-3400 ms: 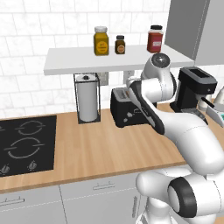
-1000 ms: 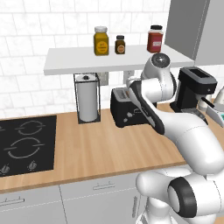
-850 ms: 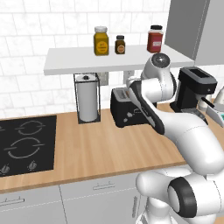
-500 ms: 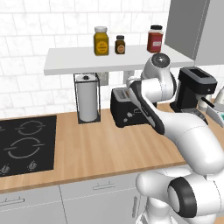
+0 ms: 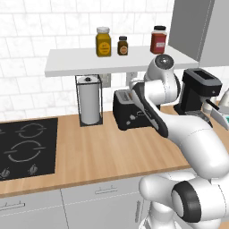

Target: Start the toaster. Once the lever pops up, take the bread to the plate on the dining counter.

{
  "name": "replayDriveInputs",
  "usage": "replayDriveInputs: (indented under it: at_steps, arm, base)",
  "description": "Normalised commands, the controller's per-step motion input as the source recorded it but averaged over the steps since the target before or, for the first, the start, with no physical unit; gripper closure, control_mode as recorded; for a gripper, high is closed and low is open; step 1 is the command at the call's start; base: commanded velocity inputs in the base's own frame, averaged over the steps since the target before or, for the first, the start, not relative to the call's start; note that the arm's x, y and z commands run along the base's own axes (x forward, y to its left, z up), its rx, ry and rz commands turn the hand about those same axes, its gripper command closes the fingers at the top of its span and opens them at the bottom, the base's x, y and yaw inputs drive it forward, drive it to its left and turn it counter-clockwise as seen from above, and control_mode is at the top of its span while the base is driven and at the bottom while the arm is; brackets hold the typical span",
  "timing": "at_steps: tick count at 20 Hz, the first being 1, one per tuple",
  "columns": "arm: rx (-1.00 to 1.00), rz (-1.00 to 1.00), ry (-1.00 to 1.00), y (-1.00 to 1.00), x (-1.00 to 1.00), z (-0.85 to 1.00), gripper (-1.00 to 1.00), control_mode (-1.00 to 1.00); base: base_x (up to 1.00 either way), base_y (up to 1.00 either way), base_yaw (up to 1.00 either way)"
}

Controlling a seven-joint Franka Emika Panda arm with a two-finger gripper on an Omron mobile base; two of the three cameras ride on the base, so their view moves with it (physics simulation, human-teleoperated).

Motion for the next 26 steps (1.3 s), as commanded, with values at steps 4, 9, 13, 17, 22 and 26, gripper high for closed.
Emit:
replayDriveInputs:
  at_steps: [4, 9, 13, 17, 22, 26]
  arm:
    - [0.00, 0.00, 0.00, 0.00, 0.00, 0.00, -1.00, -1.00]
    - [0.00, 0.00, 0.00, 0.00, 0.00, 0.00, -1.00, -1.00]
    - [0.00, 0.00, 0.00, 0.00, 0.00, 0.00, -1.00, -1.00]
    - [0.00, 0.00, 0.00, 0.00, 0.00, 0.00, -1.00, -1.00]
    - [0.00, 0.00, 0.00, 0.00, 0.00, 0.00, -1.00, -1.00]
    - [0.00, 0.00, 0.00, 0.00, 0.00, 0.00, -1.00, -1.00]
  base:
    - [0.00, 0.00, 0.00]
    - [0.00, 0.00, 0.00]
    - [0.00, 0.00, 0.00]
    - [0.00, 0.00, 0.00]
    - [0.00, 0.00, 0.00]
    - [0.00, 0.00, 0.00]
